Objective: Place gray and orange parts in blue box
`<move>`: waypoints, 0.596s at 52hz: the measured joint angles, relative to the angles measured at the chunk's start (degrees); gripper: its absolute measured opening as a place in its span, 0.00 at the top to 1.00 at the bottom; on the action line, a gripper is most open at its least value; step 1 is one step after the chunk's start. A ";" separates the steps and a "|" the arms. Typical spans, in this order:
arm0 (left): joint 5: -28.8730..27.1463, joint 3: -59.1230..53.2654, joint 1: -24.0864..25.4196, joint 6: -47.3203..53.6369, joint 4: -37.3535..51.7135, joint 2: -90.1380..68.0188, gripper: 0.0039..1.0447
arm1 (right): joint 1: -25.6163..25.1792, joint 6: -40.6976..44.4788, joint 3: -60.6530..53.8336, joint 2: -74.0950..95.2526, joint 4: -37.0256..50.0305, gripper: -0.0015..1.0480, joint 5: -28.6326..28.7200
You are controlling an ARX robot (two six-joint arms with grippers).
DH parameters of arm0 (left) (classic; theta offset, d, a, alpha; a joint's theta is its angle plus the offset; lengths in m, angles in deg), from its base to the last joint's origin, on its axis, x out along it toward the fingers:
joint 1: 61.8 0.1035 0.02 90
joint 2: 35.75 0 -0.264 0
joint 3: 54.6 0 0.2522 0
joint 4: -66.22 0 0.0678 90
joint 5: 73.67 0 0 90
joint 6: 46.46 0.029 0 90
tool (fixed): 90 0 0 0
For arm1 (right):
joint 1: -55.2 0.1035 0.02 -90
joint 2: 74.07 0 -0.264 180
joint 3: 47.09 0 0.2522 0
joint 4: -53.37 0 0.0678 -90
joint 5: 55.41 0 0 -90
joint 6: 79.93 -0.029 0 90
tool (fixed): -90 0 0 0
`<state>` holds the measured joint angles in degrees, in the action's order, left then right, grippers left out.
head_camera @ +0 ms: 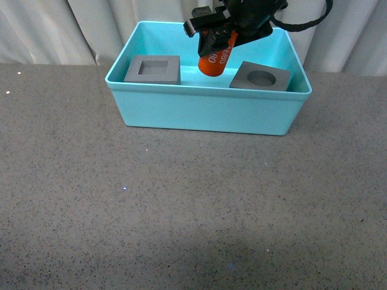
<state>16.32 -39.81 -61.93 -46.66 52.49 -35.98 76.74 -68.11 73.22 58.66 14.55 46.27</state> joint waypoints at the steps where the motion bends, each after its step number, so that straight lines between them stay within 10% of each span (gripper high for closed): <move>1: -0.02 0.00 0.00 0.00 0.00 0.00 0.06 | 0.00 0.15 0.55 0.55 -0.04 0.57 -0.20; 31: 0.00 0.00 0.00 -0.02 0.00 0.00 0.06 | 0.92 -0.20 14.05 13.40 -8.17 0.57 -1.11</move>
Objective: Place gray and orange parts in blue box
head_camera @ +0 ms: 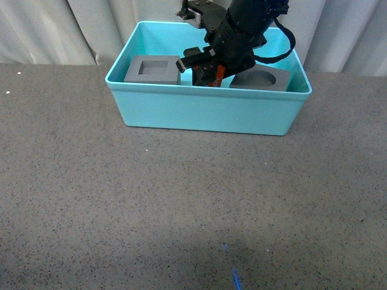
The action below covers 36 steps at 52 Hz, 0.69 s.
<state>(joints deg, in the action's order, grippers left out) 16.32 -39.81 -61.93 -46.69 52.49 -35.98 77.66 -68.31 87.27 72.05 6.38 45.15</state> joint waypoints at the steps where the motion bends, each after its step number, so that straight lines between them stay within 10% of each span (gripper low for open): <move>1: 0.00 0.00 0.00 0.02 0.00 0.00 0.06 | 0.04 -0.02 0.68 0.48 -0.39 0.57 -0.20; 21: 0.00 0.00 0.00 0.00 0.00 0.00 0.06 | 0.59 0.39 8.37 5.05 -5.79 0.57 -0.83; 36: 0.00 0.00 0.00 0.02 0.00 0.00 0.06 | 0.33 -0.28 2.38 0.96 -0.81 0.08 -1.22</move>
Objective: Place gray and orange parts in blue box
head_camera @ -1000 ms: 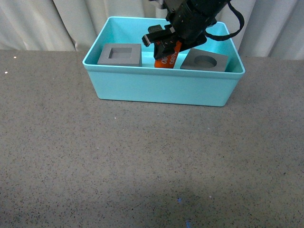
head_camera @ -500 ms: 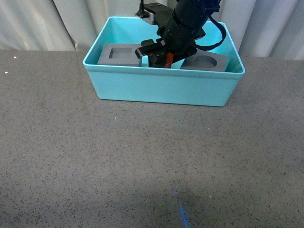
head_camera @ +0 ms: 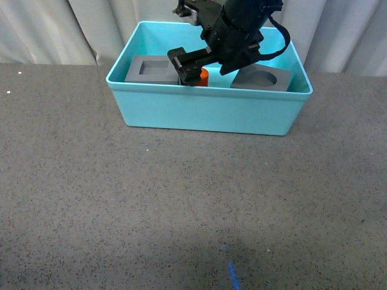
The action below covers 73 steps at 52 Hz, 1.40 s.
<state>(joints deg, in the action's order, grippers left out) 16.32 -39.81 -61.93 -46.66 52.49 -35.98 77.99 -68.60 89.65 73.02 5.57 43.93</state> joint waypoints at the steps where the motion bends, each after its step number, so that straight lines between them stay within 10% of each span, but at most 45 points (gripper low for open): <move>1: 0.00 0.00 0.00 0.00 0.00 0.00 0.06 | -0.07 -0.13 -0.85 -0.59 0.48 0.07 0.07; 17: 0.00 0.00 0.00 -0.02 0.00 0.00 0.06 | -3.17 -8.63 -24.74 -22.86 22.12 0.09 4.24; 40: 0.00 0.00 0.00 0.00 0.00 0.00 0.06 | -8.15 -11.54 -63.43 -50.73 45.86 0.11 -15.32; 51: -0.07 0.00 0.00 0.00 0.00 0.00 0.06 | -10.82 -11.54 -83.93 -57.33 83.38 0.45 -20.98; 66: -0.07 0.00 0.00 -0.02 0.00 0.00 0.06 | -15.32 -11.52 -102.01 -70.40 88.63 0.98 -16.81; 73: -0.07 0.00 0.00 0.00 0.00 0.00 0.06 | -16.79 -11.34 -107.23 -76.06 88.72 0.99 -15.21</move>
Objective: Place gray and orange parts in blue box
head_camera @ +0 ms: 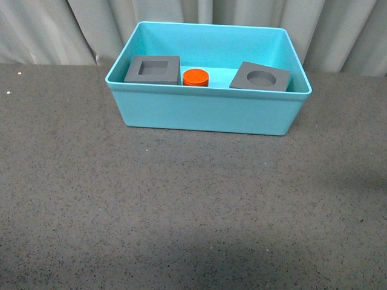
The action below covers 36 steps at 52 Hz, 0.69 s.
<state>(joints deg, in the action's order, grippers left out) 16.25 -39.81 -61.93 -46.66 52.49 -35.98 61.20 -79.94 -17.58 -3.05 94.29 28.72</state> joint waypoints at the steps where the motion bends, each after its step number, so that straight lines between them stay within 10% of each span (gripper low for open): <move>1: 0.02 0.00 0.00 -0.02 0.00 0.00 0.06 | -0.31 0.00 -1.01 -1.16 -0.09 0.99 0.17; 36: 0.00 0.00 0.00 0.00 0.00 0.02 0.06 | -5.86 0.00 -14.73 -26.71 -12.17 0.99 5.62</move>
<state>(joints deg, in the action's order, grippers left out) 16.25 -39.81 -61.93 -46.66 52.49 -35.96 55.34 -79.94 -32.31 -29.76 82.11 34.33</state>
